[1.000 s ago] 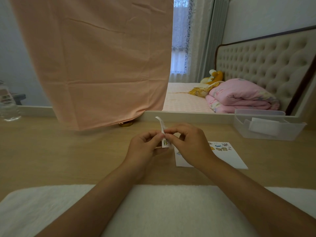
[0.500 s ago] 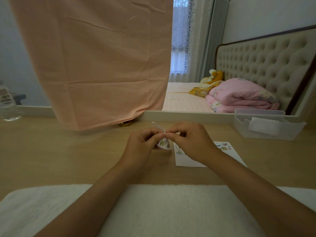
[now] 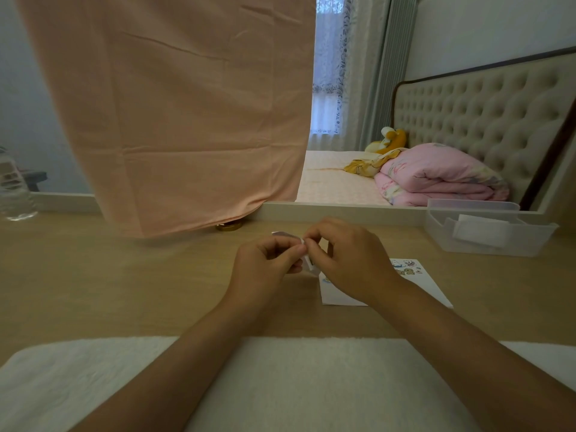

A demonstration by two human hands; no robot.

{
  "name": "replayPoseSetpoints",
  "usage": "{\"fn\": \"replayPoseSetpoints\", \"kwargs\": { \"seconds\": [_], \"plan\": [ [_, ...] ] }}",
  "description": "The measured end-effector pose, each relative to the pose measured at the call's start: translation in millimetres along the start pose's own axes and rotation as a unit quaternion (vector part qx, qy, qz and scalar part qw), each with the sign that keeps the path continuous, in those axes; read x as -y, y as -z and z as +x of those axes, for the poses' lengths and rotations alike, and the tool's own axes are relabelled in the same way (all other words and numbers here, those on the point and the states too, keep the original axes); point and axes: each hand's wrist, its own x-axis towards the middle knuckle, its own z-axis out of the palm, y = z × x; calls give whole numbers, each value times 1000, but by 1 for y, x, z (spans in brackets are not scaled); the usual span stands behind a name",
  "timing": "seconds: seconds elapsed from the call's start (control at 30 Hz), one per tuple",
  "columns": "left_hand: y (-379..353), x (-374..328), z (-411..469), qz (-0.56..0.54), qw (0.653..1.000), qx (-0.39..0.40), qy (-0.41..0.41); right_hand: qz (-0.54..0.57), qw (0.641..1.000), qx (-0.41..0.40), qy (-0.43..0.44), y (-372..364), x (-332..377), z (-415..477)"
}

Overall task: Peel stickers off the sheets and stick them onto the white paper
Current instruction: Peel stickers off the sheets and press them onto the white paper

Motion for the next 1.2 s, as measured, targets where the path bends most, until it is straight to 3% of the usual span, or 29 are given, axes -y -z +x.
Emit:
{"fn": "replayPoseSetpoints", "kwargs": {
  "seconds": [0.2,0.4,0.63,0.97,1.2],
  "plan": [
    [-3,-1,-1,-57,998,-7,33,120,989,-18,-86,-4,0,3],
    [-5,-2,-2,-109,990,-23,88,160,977,1,-141,-5,3,5],
    [-5,-2,-2,-71,994,-28,73,246,943,47,-218,-2,5,8],
    [-3,-2,-3,-39,997,-21,58,198,955,46,-217,0,6,8],
    [-4,-2,-1,-70,993,-47,84,307,902,80,-294,11,10,12]
  ]
}}
